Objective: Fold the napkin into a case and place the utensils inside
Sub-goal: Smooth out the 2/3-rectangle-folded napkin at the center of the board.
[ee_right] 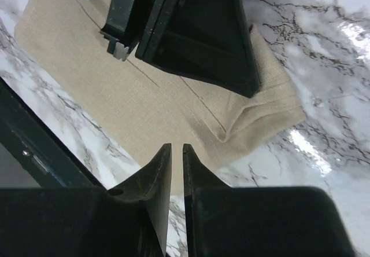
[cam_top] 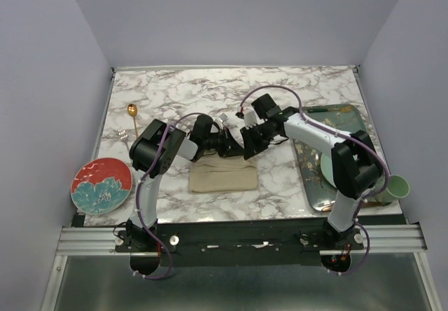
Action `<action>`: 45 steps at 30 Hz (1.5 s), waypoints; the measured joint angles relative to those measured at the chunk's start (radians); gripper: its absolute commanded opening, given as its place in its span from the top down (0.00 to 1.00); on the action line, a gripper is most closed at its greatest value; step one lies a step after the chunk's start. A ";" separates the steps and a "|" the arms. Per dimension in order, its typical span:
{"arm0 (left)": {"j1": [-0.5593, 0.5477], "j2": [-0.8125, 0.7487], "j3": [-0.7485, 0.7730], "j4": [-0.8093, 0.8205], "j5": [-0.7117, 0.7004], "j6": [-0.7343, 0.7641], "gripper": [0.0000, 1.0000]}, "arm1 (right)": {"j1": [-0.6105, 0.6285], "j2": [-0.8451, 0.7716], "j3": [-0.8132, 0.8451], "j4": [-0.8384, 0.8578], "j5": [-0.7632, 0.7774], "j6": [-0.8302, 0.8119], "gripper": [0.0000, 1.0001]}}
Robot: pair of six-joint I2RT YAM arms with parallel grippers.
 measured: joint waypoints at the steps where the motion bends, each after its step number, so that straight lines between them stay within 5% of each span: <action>1: 0.000 0.002 0.003 -0.003 0.003 0.001 0.85 | 0.000 0.014 0.000 0.006 -0.008 0.015 0.80; 14: 0.005 0.007 0.024 0.017 0.052 0.002 0.57 | -0.082 0.145 -0.084 0.088 -0.095 0.143 0.84; 22: 0.073 -0.063 -0.061 0.063 0.076 -0.021 0.58 | -0.094 0.145 -0.130 0.125 -0.169 0.180 0.85; 29: 0.222 -0.209 -0.110 -0.131 0.128 0.150 0.64 | -0.104 0.150 -0.133 0.125 -0.186 0.194 0.86; 34: 0.273 -0.147 -0.130 -0.233 0.166 0.255 0.69 | -0.117 0.165 -0.133 0.126 -0.217 0.210 0.86; 43: 0.326 -0.167 -0.112 -0.364 0.258 0.409 0.57 | -0.123 0.193 -0.111 0.117 -0.245 0.220 0.89; 45: 0.342 -0.217 -0.085 -0.499 0.233 0.529 0.55 | -0.123 0.199 -0.101 0.106 -0.246 0.219 0.90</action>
